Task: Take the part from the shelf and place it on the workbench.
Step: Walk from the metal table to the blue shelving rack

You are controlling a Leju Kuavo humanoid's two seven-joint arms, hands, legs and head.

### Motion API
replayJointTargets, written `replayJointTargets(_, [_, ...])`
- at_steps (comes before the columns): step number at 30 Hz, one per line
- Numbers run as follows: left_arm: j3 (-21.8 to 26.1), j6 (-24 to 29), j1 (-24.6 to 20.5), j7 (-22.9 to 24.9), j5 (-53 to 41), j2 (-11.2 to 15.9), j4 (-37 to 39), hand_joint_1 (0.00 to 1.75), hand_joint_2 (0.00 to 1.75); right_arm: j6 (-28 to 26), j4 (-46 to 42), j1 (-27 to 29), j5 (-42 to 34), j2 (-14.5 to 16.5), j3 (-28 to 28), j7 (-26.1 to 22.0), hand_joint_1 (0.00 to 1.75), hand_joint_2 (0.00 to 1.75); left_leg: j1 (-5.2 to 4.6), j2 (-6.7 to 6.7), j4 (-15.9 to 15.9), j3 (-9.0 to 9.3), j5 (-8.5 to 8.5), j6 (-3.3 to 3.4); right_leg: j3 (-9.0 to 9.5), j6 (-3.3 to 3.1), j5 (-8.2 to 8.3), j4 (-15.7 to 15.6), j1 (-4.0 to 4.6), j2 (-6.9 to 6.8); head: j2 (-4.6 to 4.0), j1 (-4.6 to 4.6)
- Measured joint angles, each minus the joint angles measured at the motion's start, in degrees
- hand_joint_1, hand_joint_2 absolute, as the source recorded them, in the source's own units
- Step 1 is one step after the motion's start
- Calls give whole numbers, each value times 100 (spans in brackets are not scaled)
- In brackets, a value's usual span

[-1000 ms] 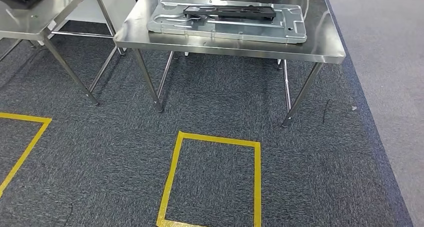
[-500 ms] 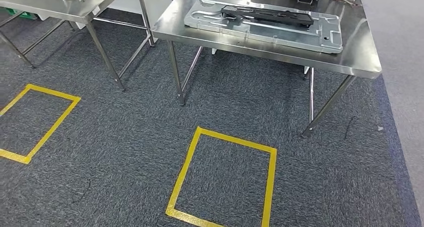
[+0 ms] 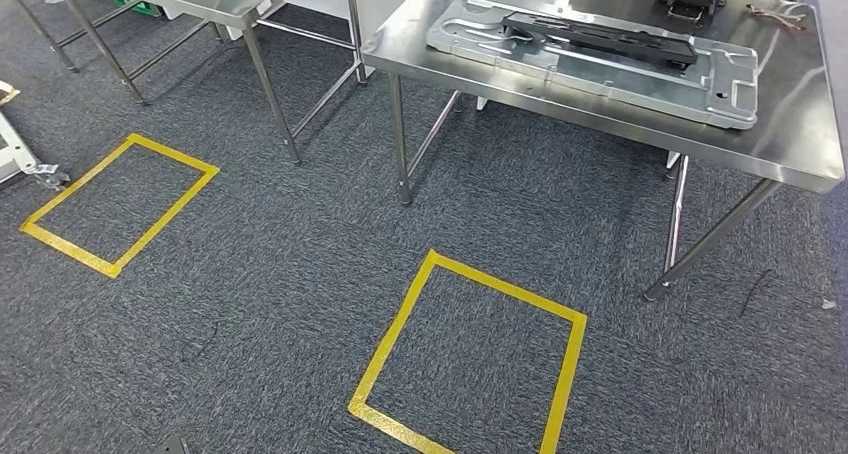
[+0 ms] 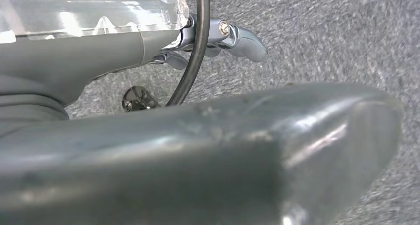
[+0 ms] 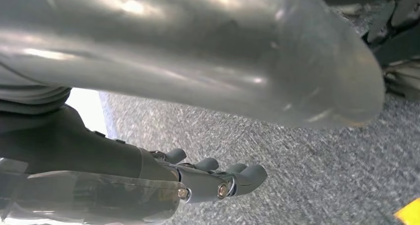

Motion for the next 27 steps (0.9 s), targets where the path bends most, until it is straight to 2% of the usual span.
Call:
replayJointTargets(1, [-51, 17, -15, 3, 44, 0, -4, 0, 0, 20, 2, 0, 12, 5, 4, 16, 0, 0, -19, 76, -262, 124, 76, 37, 9, 30, -8, 5, 11, -52, 0, 0])
replayJointTargets(2, [-102, 32, -25, 7, 89, 1, -7, 0, 0, 33, 3, -4, 22, 8, 6, 27, 0, 0, -40, 111, -380, 165, 92, 71, 15, 62, -12, 7, 22, -97, 0, 1])
replayJointTargets(4, [-192, 76, -28, 7, 173, 5, -14, 0, 0, 35, 5, -30, 40, 11, 7, 31, 0, 0, -53, 2, -400, 144, 122, 147, 30, 137, -9, -2, 19, -165, 0, 1])
replayJointTargets(5, [-233, 103, -24, 2, 208, 5, -19, 0, 0, 33, 5, -41, 49, 11, 7, 30, 0, 0, -44, -49, -423, 149, 150, 185, 29, 176, -42, 22, 6, -110, 0, 2])
replayJointTargets(6, [-272, 129, -25, -4, 237, 5, -22, 0, 0, 32, 5, -43, 56, 10, 7, 28, 0, 0, -33, -103, -446, 152, 183, 230, -11, 207, -137, 127, -6, 4, 0, 2])
replayJointTargets(8, [-346, 151, -37, -9, 274, -1, -25, 0, 0, 32, 7, -28, 69, 9, 7, 24, 0, 0, -20, -206, -473, 135, 236, 294, -264, 237, -501, 687, -23, 299, 0, 2])
replayJointTargets(9, [-384, 150, -43, -3, 290, -2, -26, 0, 0, 33, 9, -20, 76, 10, 7, 22, 0, 0, -27, -266, -470, 114, 249, 313, -458, 237, -701, 1090, -23, 380, 0, 2])
replayJointTargets(10, [-418, 149, -44, 6, 304, -2, -26, 0, 0, 35, 11, -16, 86, 10, 7, 22, 0, 0, -35, -329, -466, 99, 256, 320, -627, 237, -823, 1436, -24, 413, 0, 2])
replayJointTargets(11, [-446, 147, -40, 18, 317, -2, -26, 0, 0, 38, 14, -14, 95, 10, 7, 22, 0, 0, -43, -400, -459, 90, 260, 324, -723, 234, -835, 1622, -23, 424, 0, 2])
replayJointTargets(12, [-472, 147, -36, 31, 327, -2, -26, 0, 0, 40, 15, -12, 105, 10, 7, 22, 0, 0, -48, -477, -451, 89, 262, 324, -713, 224, -727, 1583, -23, 437, 0, 2])
replayJointTargets(13, [-494, 145, -32, 40, 329, -2, -26, 0, 0, 44, 15, -11, 113, 10, 7, 23, 0, 0, -51, -556, -441, 92, 261, 321, -595, 207, -528, 1322, -23, 468, 0, 2])
replayJointTargets(14, [-524, 139, -31, 46, 329, -3, -26, 0, 0, 51, 15, -8, 118, 9, 7, 23, 0, 0, -51, -632, -429, 93, 259, 316, -412, 179, -297, 922, -22, 563, 0, 2])
replayJointTargets(15, [-558, 128, -33, 50, 327, -6, -26, 0, 0, 61, 16, -2, 122, 4, 7, 25, 0, 0, -62, -702, -408, 83, 253, 299, -236, 150, -135, 533, -26, 704, 0, 2])
replayJointTargets(16, [-590, 117, -38, 49, 325, -9, -26, 0, 0, 69, 17, 1, 123, 1, 7, 26, 0, 0, -65, -769, -391, 65, 251, 273, -112, 130, -38, 249, -28, 813, 0, 2])
replayJointTargets(17, [-618, 108, -40, 49, 322, -11, -26, 0, 0, 76, 19, 0, 123, -3, 7, 26, 0, 0, -63, -828, -380, 42, 252, 240, -49, 113, -10, 95, -23, 889, 0, 1])
replayJointTargets(18, [-636, 104, -38, 49, 320, -12, -26, 0, 0, 81, 19, -7, 123, -5, 7, 27, 0, 0, -57, -888, -379, 21, 260, 200, -36, 99, -26, 56, -16, 887, 0, 1])
replayJointTargets(19, [-652, 105, -33, 48, 319, -10, -26, 0, 0, 86, 19, -23, 123, -2, 8, 26, 0, 0, -50, -946, -387, 3, 272, 161, -30, 78, -14, 38, -20, 815, 0, 1])
replayJointTargets(20, [-668, 107, -24, 49, 317, -7, -27, 0, 0, 92, 19, -37, 123, 4, 8, 27, 0, 0, -47, -920, -371, -11, 264, 131, -15, 46, -1, 10, -27, 745, 0, 1])
replayJointTargets(22, [-703, 108, -23, 54, 315, -2, -28, 0, 0, 103, 19, -39, 123, 16, 8, 28, 0, 0, -58, -662, -96, -148, 83, 85, 16, -30, 24, -50, -51, 583, 0, -1])
replayJointTargets(23, [-721, 107, -32, 63, 316, -1, -28, 0, 0, 105, 19, -29, 123, 18, 8, 29, 0, 0, -48, -484, 219, -296, -94, 67, 23, -53, 26, -61, -46, 496, 0, -1])
replayJointTargets(24, [-737, 107, -44, 74, 321, -2, -28, 0, 0, 106, 19, -18, 124, 17, 7, 30, 0, 0, -34, -366, 611, -489, -289, 43, 21, -69, 22, -60, -37, 414, 0, -2])
replayJointTargets(25, [-753, 108, -51, 92, 334, -3, -28, 0, 0, 108, 19, -11, 128, 17, 7, 30, 0, 0, -13, -311, 988, -672, -437, 16, 17, -72, 16, -54, -30, 330, 0, -2])
replayJointTargets(26, [-770, 111, -54, 109, 355, -3, -28, 0, 0, 110, 19, -10, 133, 17, 7, 27, 0, 0, 6, -285, 1227, -785, -493, -7, 15, -69, 9, -48, -27, 252, 0, -2])
replayJointTargets(27, [-786, 114, -53, 124, 377, -3, -28, 0, 0, 111, 19, -14, 141, 17, 7, 23, 0, 0, 21, -267, 1247, -788, -439, -25, 16, -61, 0, -41, -28, 180, 0, -2])
